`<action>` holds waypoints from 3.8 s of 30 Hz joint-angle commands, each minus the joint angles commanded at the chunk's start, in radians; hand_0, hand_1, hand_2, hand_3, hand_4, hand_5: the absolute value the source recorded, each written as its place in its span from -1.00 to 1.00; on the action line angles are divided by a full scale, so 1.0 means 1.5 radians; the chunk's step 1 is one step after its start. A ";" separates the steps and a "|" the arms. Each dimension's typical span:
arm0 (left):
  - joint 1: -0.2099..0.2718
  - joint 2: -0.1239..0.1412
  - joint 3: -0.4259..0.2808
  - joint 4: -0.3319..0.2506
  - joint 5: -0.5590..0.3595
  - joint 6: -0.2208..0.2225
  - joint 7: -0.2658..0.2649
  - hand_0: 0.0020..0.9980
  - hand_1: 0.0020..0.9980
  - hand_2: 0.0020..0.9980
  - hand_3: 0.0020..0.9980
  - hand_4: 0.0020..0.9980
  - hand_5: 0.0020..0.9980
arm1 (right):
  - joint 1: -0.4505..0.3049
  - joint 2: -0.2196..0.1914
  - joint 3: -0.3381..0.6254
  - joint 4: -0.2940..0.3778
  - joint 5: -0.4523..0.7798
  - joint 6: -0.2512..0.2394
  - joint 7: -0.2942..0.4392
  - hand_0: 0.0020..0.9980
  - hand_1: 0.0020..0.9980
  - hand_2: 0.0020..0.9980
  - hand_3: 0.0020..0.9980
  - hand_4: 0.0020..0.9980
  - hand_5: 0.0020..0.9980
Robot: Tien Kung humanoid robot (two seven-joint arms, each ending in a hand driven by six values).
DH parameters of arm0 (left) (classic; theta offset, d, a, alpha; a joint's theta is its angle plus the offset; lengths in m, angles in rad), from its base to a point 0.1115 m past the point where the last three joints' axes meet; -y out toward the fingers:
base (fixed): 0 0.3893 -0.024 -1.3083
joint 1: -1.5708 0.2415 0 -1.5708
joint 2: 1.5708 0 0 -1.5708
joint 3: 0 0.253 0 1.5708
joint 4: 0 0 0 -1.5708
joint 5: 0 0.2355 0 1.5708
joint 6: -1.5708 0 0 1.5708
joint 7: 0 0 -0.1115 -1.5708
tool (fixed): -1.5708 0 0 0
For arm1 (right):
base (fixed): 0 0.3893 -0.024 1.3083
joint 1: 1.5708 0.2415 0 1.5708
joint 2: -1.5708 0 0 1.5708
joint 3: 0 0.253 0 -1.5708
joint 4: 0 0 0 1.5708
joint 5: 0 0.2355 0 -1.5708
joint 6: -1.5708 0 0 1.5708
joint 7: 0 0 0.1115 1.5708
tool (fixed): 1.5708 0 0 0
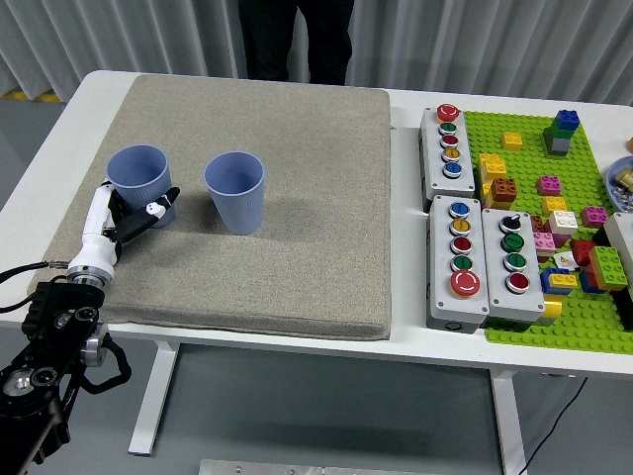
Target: Pick cup pour cup place
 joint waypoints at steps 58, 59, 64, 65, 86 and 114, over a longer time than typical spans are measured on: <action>0.006 -0.003 0.003 -0.012 -0.021 0.027 -0.020 0.10 0.24 0.49 0.44 0.48 -0.49 | -0.002 0.001 0.004 0.000 -0.004 0.000 -0.001 0.36 0.35 0.38 0.29 -0.12 -0.64; 0.006 -0.003 0.003 -0.012 -0.021 0.028 -0.020 0.10 0.24 0.49 0.44 0.48 -0.49 | -0.002 0.001 0.004 0.000 -0.004 0.000 -0.001 0.36 0.35 0.38 0.29 -0.12 -0.64; 0.006 -0.003 0.004 -0.013 -0.024 0.032 -0.022 0.10 0.22 0.47 0.29 0.47 -0.48 | -0.001 0.001 0.003 0.000 -0.002 0.000 -0.001 0.36 0.35 0.38 0.29 -0.12 -0.64; 0.006 -0.004 0.004 -0.013 -0.025 0.034 -0.023 0.10 0.22 0.47 0.29 0.47 -0.48 | -0.001 0.001 0.003 0.000 -0.002 0.000 -0.001 0.36 0.35 0.38 0.29 -0.12 -0.64; 0.009 -0.001 0.002 -0.033 -0.025 0.051 -0.027 0.04 0.07 0.13 0.00 0.42 -0.51 | -0.001 0.001 0.002 0.000 -0.002 0.000 -0.001 0.36 0.35 0.37 0.28 -0.12 -0.65; 0.058 0.154 -0.006 -0.198 0.091 0.021 0.013 0.04 0.08 0.15 0.02 0.40 -0.54 | -0.005 -0.004 0.003 0.000 0.002 0.000 0.001 0.36 0.35 0.36 0.28 -0.13 -0.67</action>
